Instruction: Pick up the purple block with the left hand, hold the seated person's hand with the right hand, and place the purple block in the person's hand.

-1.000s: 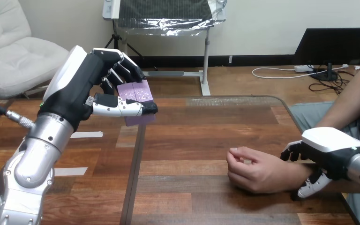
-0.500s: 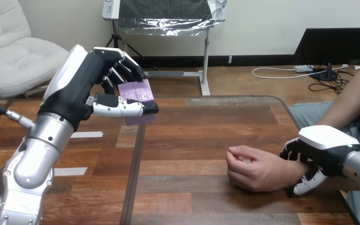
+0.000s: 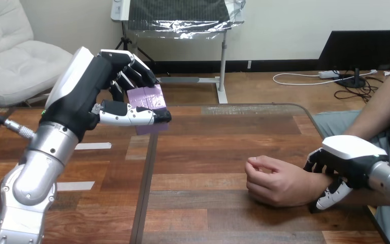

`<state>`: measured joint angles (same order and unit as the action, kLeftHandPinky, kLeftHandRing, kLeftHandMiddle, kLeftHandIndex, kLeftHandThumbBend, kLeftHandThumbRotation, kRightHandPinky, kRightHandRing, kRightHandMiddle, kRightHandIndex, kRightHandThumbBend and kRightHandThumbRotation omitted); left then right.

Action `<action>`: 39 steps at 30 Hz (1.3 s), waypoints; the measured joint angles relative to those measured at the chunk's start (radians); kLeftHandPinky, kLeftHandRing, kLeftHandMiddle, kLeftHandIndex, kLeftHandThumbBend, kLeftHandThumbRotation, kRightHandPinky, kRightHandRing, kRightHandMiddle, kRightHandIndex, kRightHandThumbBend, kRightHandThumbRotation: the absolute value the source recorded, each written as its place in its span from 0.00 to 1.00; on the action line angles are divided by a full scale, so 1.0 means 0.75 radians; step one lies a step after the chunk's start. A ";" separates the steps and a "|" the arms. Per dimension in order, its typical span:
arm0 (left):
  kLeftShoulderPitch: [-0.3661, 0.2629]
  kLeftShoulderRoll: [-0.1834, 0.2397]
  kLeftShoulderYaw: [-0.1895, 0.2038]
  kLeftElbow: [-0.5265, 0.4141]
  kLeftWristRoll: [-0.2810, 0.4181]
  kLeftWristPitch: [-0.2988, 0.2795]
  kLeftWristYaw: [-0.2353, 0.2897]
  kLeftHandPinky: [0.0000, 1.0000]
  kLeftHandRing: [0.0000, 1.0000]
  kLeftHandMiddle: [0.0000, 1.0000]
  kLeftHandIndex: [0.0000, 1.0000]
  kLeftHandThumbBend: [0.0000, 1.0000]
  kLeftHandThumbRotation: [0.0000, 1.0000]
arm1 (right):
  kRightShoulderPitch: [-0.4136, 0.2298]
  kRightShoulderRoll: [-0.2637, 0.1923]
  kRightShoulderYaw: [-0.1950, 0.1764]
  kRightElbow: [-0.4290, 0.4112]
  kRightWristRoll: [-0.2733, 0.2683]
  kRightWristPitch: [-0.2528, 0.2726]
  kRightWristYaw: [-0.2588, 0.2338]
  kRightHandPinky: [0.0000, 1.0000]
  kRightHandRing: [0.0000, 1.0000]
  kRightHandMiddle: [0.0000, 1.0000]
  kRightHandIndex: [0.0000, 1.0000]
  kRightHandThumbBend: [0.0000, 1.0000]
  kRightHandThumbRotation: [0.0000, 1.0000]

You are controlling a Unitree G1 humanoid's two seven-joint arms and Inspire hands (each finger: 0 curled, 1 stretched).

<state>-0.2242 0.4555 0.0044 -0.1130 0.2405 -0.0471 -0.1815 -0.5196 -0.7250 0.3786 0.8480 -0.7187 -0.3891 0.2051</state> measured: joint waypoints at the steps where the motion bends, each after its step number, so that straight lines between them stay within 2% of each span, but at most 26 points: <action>1: 0.000 0.000 0.001 0.000 0.000 -0.002 0.000 0.27 0.34 0.42 0.45 0.61 0.00 | -0.003 0.003 0.000 0.003 0.004 0.002 0.004 0.47 0.58 0.65 0.67 0.87 0.05; 7: 0.000 0.000 0.007 0.000 0.000 -0.012 0.000 0.27 0.35 0.42 0.44 0.61 0.00 | -0.019 0.019 0.001 0.010 0.015 0.027 0.026 0.45 0.56 0.63 0.68 0.89 0.01; 20: 0.000 0.000 0.016 0.000 0.001 -0.014 0.000 0.28 0.36 0.42 0.44 0.61 0.00 | -0.067 0.047 0.013 0.008 0.015 0.115 0.132 0.38 0.50 0.58 0.66 0.92 0.00; 30: 0.000 0.000 0.022 0.000 0.001 -0.014 0.000 0.28 0.36 0.42 0.44 0.61 0.00 | -0.094 0.068 0.013 0.004 0.019 0.188 0.221 0.45 0.55 0.63 0.66 0.93 0.00; 39: 0.000 0.000 0.022 0.000 0.000 -0.015 0.000 0.29 0.36 0.42 0.44 0.61 0.00 | -0.108 0.074 0.025 0.003 0.017 0.226 0.246 0.44 0.55 0.62 0.66 0.93 0.00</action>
<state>-0.2242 0.4551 0.0208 -0.1131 0.2407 -0.0584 -0.1814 -0.6004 -0.6694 0.3976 0.8500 -0.7060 -0.2195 0.3893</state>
